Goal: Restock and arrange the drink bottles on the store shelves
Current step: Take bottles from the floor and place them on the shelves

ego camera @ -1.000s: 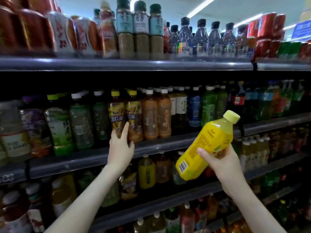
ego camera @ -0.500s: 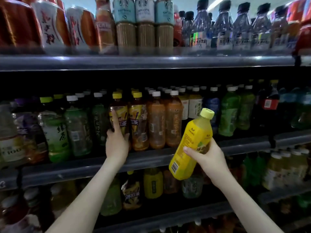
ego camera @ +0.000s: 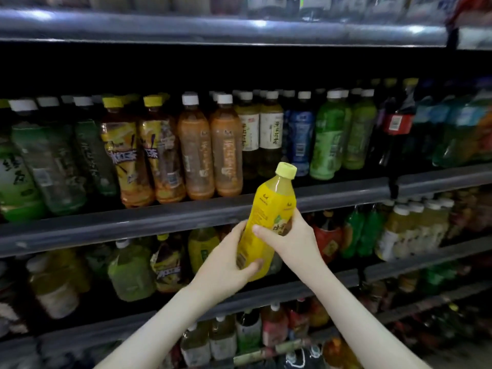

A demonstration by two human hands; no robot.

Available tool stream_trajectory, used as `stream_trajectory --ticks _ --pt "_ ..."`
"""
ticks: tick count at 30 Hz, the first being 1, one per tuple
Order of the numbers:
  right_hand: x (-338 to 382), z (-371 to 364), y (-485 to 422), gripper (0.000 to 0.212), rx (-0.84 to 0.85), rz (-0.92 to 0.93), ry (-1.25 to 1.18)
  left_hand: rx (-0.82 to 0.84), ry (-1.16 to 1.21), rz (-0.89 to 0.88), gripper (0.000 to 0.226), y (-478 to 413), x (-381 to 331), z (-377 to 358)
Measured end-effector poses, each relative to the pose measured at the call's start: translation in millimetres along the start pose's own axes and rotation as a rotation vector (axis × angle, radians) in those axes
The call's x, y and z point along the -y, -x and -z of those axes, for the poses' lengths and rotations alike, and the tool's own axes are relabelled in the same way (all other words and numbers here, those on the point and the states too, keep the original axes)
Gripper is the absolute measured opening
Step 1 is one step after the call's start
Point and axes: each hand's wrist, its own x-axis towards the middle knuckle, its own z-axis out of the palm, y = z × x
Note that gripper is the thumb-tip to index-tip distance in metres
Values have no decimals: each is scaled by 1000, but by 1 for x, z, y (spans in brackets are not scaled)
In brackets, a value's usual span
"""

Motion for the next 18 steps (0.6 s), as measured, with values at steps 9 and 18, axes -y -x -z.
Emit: stream_trajectory --ticks 9,18 --pt "-52 -26 20 44 138 -87 30 126 -399 199 74 34 49 -17" --pt "-53 -138 43 58 246 -86 -2 -315 -442 450 45 131 170 75"
